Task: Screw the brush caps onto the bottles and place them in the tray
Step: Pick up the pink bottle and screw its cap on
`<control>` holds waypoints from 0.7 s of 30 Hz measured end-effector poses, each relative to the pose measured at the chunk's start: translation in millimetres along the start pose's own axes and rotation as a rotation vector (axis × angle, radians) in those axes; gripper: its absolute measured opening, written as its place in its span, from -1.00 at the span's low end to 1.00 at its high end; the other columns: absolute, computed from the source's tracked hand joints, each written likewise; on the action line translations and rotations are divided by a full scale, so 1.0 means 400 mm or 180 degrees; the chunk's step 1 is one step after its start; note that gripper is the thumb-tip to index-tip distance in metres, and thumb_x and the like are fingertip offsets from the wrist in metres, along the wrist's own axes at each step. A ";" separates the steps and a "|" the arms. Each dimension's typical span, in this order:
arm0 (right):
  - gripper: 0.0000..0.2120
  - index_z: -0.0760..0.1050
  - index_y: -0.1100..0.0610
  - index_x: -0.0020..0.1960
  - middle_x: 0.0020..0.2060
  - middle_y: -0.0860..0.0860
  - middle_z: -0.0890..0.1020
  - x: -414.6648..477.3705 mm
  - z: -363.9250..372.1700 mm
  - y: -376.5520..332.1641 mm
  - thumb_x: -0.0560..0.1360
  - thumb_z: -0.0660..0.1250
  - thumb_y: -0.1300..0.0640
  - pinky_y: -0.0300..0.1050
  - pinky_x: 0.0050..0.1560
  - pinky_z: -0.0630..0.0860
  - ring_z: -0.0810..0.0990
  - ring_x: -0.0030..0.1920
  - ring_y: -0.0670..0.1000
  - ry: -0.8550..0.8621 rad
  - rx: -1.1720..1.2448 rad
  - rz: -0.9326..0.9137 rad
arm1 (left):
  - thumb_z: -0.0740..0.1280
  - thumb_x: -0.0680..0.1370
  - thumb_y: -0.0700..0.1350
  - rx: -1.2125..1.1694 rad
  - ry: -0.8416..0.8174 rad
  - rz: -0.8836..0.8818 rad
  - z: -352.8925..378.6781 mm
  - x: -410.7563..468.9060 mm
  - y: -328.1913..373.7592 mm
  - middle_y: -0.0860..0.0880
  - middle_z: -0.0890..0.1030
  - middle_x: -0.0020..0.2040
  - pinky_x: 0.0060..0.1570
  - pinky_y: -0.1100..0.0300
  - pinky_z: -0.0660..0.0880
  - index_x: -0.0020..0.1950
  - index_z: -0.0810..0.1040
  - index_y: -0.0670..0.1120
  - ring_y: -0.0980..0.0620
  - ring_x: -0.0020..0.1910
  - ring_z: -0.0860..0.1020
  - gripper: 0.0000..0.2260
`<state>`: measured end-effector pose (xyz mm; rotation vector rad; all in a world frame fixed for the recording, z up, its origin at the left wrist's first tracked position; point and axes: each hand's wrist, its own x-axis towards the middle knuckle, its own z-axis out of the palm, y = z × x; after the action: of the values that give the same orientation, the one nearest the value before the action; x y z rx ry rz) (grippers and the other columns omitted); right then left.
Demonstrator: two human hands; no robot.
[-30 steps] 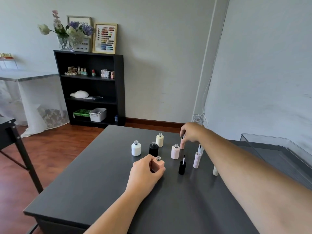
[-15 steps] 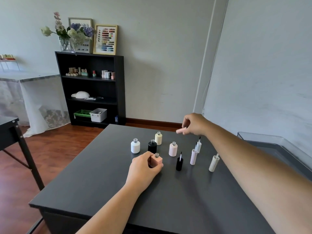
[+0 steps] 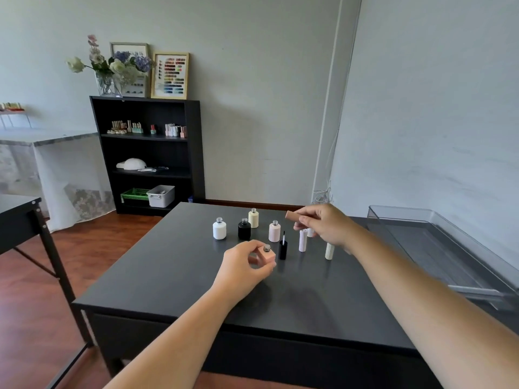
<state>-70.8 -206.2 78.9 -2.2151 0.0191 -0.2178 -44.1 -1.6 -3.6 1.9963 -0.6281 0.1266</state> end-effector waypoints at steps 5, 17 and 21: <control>-0.84 0.50 0.05 0.04 -0.14 -0.05 0.64 -0.075 0.043 0.025 0.62 0.14 0.14 -0.23 -0.20 0.52 0.65 0.03 -0.10 -0.0026 0.0709 0.0144 | 0.46 0.37 -0.05 0.0160 -0.0074 0.0326 0.012 -0.019 0.013 0.18 0.59 -0.07 -0.14 0.48 0.45 0.02 0.57 0.14 0.27 -0.11 0.52 -0.74; -0.80 0.50 0.09 0.08 -0.13 -0.05 0.66 -0.153 0.181 0.119 0.59 0.20 0.01 -0.20 -0.16 0.47 0.66 -0.09 -0.10 0.1240 0.1807 0.0298 | 0.46 0.37 -0.05 0.0503 -0.0096 0.0373 0.025 -0.027 -0.005 0.21 0.54 -0.18 -0.22 0.45 0.38 -0.05 0.49 0.08 0.26 -0.21 0.49 -0.78; -0.92 0.44 0.08 -0.11 -0.14 -0.09 0.71 -0.153 0.188 0.123 0.55 0.22 0.14 -0.21 -0.14 0.43 0.63 -0.04 -0.19 0.1285 0.1790 0.0210 | 0.43 0.40 -0.01 0.0736 -0.0101 0.0424 0.035 -0.025 -0.019 0.15 0.56 -0.06 -0.08 0.31 0.43 0.02 0.49 0.09 0.15 -0.08 0.49 -0.77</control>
<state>-115.5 -171.3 -13.7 -1.5817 0.2245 -0.5580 -51.3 -7.0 -20.1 2.1810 -0.7970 0.2588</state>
